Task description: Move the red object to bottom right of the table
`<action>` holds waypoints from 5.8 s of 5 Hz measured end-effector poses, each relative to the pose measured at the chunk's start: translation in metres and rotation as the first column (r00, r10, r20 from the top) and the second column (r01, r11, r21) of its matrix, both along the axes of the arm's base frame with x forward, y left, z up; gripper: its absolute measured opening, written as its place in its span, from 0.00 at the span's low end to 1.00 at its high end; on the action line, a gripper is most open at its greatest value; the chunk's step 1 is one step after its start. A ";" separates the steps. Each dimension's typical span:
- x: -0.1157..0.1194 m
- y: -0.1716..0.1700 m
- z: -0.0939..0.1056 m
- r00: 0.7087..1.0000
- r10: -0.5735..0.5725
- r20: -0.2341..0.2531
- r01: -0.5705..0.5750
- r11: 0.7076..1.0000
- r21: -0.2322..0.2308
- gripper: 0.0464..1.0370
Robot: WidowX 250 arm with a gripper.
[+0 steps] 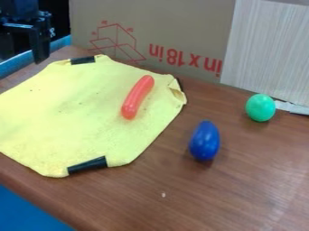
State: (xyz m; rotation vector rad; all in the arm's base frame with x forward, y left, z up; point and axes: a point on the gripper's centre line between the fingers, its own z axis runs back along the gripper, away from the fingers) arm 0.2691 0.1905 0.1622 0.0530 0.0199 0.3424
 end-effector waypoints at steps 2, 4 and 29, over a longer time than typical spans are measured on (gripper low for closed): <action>0.016 -0.015 -0.023 0.998 0.040 -0.053 -0.038 0.999 0.036 0.96; 0.040 -0.044 -0.029 0.997 -0.018 0.070 0.019 1.000 -0.015 0.96; -0.004 -0.323 -0.075 0.913 -0.406 0.031 0.400 0.909 0.112 0.97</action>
